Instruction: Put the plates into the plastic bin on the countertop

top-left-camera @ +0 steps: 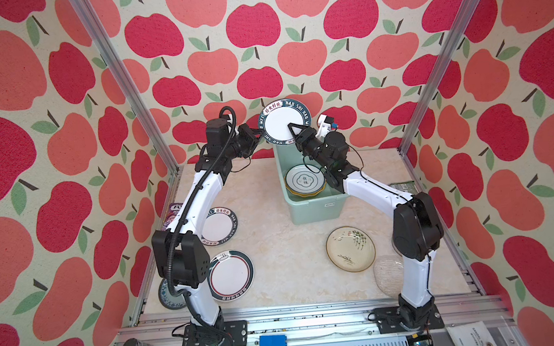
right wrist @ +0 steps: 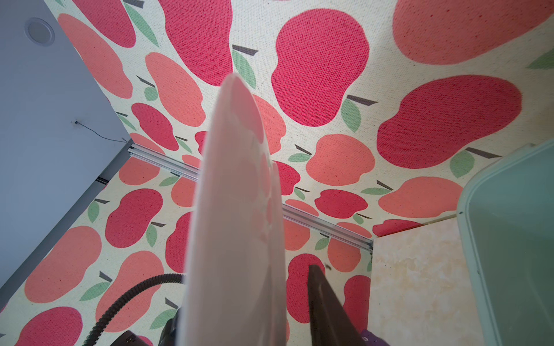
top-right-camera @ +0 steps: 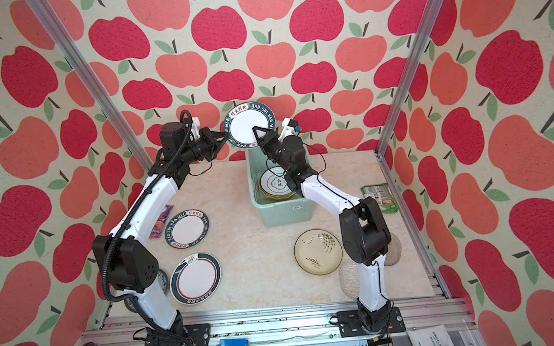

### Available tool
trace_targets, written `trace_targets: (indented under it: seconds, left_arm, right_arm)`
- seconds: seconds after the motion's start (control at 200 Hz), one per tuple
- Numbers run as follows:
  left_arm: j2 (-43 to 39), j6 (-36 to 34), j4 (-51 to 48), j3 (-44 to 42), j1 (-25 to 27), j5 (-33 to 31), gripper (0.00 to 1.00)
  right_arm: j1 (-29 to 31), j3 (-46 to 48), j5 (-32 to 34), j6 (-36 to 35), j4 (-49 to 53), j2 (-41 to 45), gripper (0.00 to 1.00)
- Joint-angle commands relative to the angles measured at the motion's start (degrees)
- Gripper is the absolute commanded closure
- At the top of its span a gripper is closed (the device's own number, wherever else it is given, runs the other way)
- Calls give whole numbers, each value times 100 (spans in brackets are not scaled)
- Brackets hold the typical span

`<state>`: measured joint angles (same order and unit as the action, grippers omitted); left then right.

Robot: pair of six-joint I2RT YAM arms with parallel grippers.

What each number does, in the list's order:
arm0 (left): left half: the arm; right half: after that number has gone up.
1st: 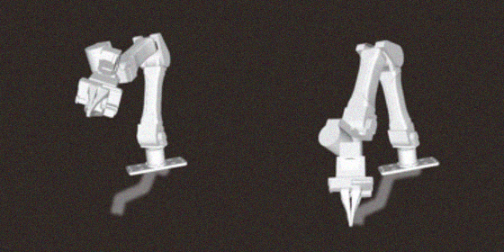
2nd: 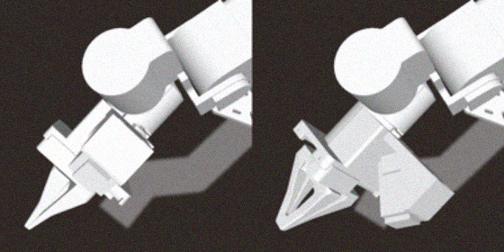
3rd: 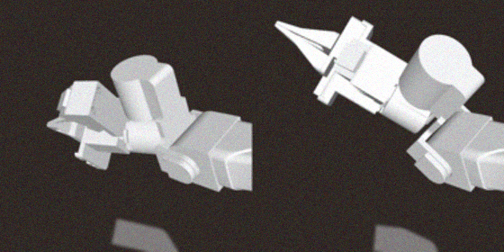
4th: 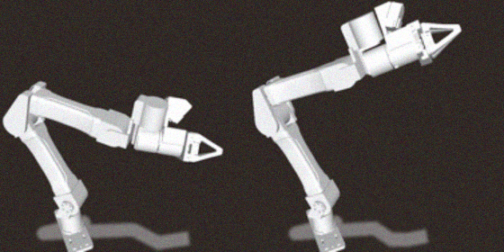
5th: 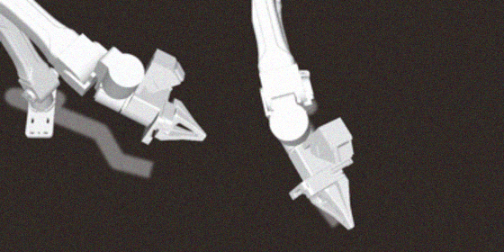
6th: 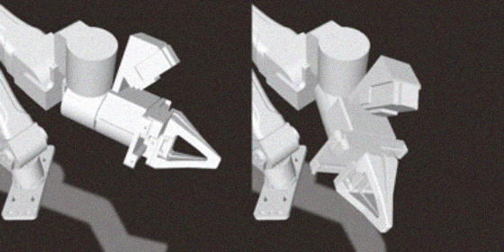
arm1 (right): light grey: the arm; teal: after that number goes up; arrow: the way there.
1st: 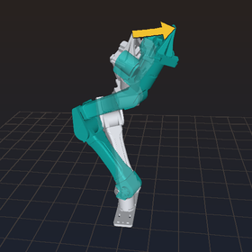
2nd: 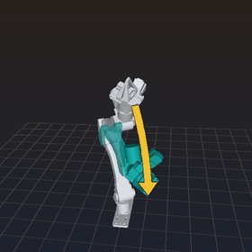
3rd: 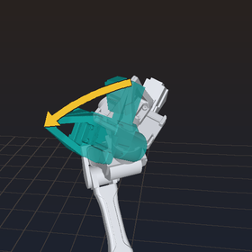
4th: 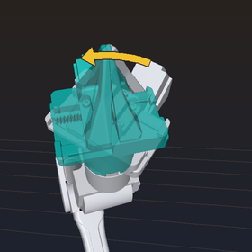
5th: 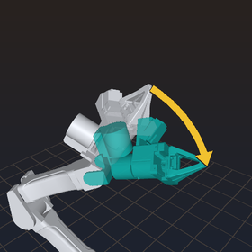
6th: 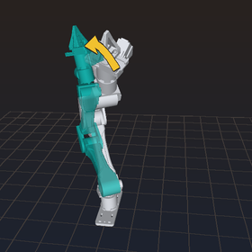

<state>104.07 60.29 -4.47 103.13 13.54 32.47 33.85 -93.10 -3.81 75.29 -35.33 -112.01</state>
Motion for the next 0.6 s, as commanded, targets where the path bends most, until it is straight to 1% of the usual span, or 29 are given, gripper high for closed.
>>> trace_targets:
  seconds: [0.0, 0.1, 0.15, 0.285, 0.38, 0.4, 0.44, 0.48, 0.51, 0.535, 0.595]
  left_arm:
    - [32, -114, 227, 238, 52, 268, 100]
    - [47, -179, 210, 234, 57, 303, 100]
    - [49, -222, 192, 234, 53, 319, 100]
    - [-8, -413, 77, 211, 44, 371, 100]
    - [-68, -541, -42, 195, 14, 409, 100]
    - [-99, -572, -58, 176, 2, 402, 97]
    - [-145, -625, -71, 128, -14, 380, 88]
    - [-217, -672, -51, 62, -39, 337, 76]
    - [-280, -741, -38, 5, -54, 299, 64]
    - [-337, -815, -30, -26, -72, 265, 57]
    - [-523, -1077, -85, -133, -122, 112, 47]
  right_arm:
    - [66, -122, 267, -92, 184, -49, 73]
    - [82, -147, 343, -119, 248, -49, 80]
    - [78, -169, 364, -135, 304, -52, 85]
    - [78, -188, 407, -165, 384, -49, 95]
    - [79, -152, 469, -158, 399, -19, 97]
    - [82, -147, 492, -163, 400, -13, 97]
    - [84, -128, 528, -164, 420, 10, 97]
    - [70, -105, 575, -176, 439, 37, 98]
    - [70, -82, 618, -178, 447, 67, 98]
    - [61, -42, 661, -184, 455, 101, 98]
    - [60, 74, 828, -174, 463, 184, 98]
